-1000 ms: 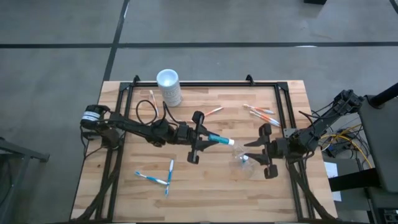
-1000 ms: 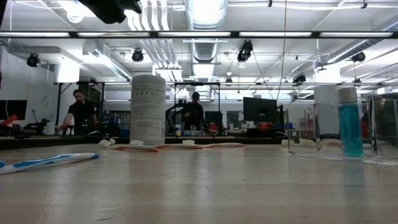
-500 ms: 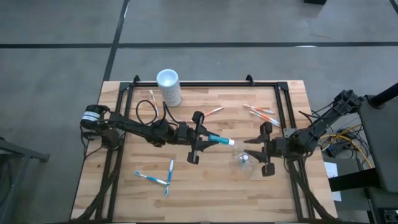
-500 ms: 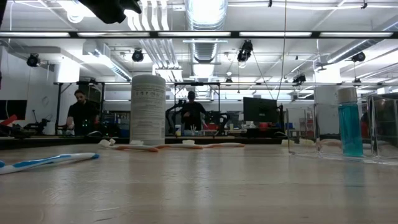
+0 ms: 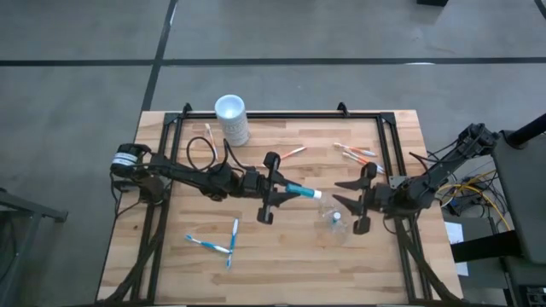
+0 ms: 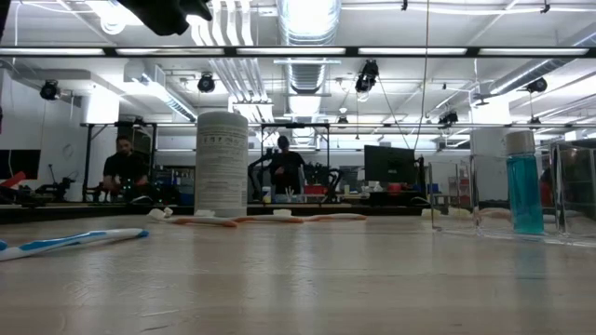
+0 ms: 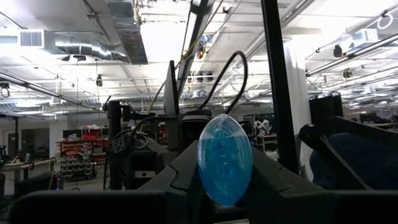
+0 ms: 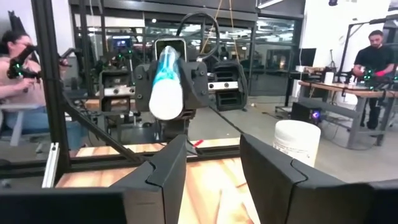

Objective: Pick & Place toothbrushing station
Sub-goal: Put the mouthwash into the middle section of the transparent organizer

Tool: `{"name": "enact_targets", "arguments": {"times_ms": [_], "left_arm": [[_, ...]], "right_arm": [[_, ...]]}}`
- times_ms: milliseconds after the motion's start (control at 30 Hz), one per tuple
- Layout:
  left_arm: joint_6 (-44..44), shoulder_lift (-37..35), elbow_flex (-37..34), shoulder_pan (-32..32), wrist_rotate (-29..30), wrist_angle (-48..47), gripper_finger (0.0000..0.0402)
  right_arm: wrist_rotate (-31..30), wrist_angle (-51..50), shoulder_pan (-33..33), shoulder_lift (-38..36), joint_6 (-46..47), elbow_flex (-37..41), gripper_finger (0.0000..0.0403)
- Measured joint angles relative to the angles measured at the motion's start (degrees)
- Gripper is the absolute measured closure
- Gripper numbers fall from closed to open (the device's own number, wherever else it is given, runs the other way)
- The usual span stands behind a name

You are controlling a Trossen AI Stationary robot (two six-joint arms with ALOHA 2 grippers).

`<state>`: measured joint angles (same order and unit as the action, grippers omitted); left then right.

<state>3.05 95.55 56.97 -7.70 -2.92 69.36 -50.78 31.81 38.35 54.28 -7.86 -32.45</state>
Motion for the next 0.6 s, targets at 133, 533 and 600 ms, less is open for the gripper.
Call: {"name": "enact_targets", "arguments": {"times_ms": [133, 533, 600], "left_arm": [[0.0, 0.0, 0.0, 0.06, -0.02, 0.02, 0.0314], [-0.02, 0.02, 0.0, 0.08, -0.02, 0.0, 0.0314], [-0.02, 0.02, 0.0, 0.08, -0.02, 0.0, 0.0314]], "right_arm": [[0.02, 0.02, 0.0, 0.31, -0.49, 0.0, 0.0247], [0.25, 0.06, 0.02, 0.57, 0.24, 0.0, 0.022], [0.25, 0.08, 0.02, 0.57, 1.19, 0.0, 0.0216]]}}
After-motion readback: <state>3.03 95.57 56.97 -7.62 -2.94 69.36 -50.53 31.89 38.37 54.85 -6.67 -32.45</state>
